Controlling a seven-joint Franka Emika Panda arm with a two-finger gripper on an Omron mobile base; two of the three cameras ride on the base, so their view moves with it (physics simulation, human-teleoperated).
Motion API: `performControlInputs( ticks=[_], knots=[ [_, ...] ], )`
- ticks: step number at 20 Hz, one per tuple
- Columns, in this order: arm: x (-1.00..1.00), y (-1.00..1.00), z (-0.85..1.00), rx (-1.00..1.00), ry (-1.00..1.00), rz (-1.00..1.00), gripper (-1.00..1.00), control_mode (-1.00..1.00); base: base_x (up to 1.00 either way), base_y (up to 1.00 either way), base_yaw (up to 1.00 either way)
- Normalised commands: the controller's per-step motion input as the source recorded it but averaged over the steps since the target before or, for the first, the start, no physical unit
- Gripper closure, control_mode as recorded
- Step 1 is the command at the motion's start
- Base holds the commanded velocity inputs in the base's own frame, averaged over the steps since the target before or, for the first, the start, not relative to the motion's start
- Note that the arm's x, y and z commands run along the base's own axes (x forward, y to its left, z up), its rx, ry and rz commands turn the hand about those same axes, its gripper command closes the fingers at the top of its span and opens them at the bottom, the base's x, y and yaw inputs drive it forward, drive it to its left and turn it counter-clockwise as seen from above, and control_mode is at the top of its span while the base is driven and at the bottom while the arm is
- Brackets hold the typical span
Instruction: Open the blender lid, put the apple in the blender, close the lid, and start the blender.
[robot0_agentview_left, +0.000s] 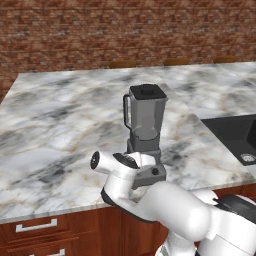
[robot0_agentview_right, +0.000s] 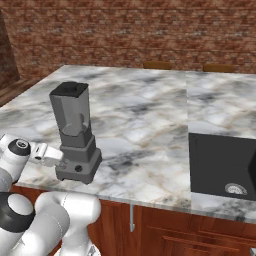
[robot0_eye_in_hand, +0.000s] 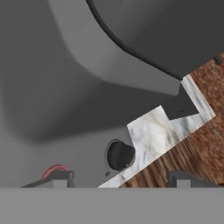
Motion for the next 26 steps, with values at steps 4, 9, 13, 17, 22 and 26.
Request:
performControlInputs(
  ticks=[4, 9, 13, 17, 22, 26],
  knots=[
    [0.0, 0.0, -0.21, 0.0, 0.0, 0.0, -1.0, -1.0, 0.0, 0.0, 0.0],
    [-0.03, -0.11, -0.29, 0.0, 0.0, 0.0, -1.0, -1.0, 0.0, 0.0, 0.0],
    [-0.05, -0.1, -0.4, 0.0, 0.0, 0.0, -1.0, -1.0, 0.0, 0.0, 0.0],
    [-0.18, -0.18, -0.53, 0.01, 0.0, 0.0, -1.0, -1.0, 0.0, 0.0, 0.0],
    [-0.22, -0.22, -0.6, 0.04, 0.04, 0.0, -1.0, -1.0, 0.0, 0.0, 0.0],
    [-0.27, -0.27, -0.63, 0.07, 0.07, 0.0, -1.0, -1.0, 0.0, 0.0, 0.0]
  ],
)
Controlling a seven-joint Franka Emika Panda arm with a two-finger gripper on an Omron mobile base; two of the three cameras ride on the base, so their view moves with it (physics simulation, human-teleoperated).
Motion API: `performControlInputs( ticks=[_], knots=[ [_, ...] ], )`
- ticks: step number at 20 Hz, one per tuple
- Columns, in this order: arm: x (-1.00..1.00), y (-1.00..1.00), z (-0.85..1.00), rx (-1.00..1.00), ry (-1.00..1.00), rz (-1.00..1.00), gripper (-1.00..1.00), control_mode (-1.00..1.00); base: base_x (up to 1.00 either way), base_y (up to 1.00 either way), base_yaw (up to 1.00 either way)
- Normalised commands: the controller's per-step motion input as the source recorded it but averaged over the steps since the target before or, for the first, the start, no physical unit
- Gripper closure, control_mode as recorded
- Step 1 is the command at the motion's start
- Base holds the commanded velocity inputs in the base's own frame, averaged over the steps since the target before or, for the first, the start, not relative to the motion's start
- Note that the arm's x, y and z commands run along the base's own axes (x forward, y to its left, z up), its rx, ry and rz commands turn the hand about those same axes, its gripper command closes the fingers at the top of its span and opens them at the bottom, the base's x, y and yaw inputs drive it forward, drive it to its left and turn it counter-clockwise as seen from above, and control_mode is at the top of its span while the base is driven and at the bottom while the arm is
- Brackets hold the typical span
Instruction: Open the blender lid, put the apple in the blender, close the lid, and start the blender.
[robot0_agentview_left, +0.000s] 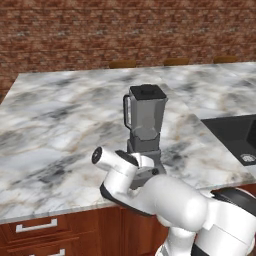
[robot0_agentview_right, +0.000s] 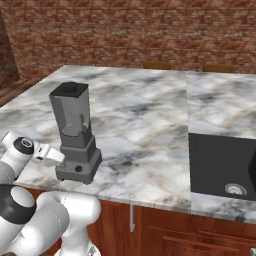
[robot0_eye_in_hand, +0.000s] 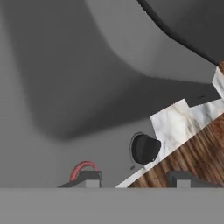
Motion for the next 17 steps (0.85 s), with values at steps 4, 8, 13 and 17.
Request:
performControlInputs(
  ticks=[4, 8, 13, 17],
  knots=[
    [-0.28, -0.31, -0.72, 0.08, 0.04, 0.0, -1.0, -1.0, 0.0, 0.0, 0.0],
    [-0.27, -0.39, -0.86, 0.12, 0.01, 0.0, -1.0, -1.0, 0.0, 0.0, 0.0],
    [-0.21, -0.41, -0.89, 0.14, 0.0, 0.0, -1.0, -1.0, 0.0, 0.0, 0.0],
    [-0.09, -0.33, -0.86, 0.12, 0.0, 0.0, -1.0, -1.0, 0.0, 0.0, 0.0]
  ],
)
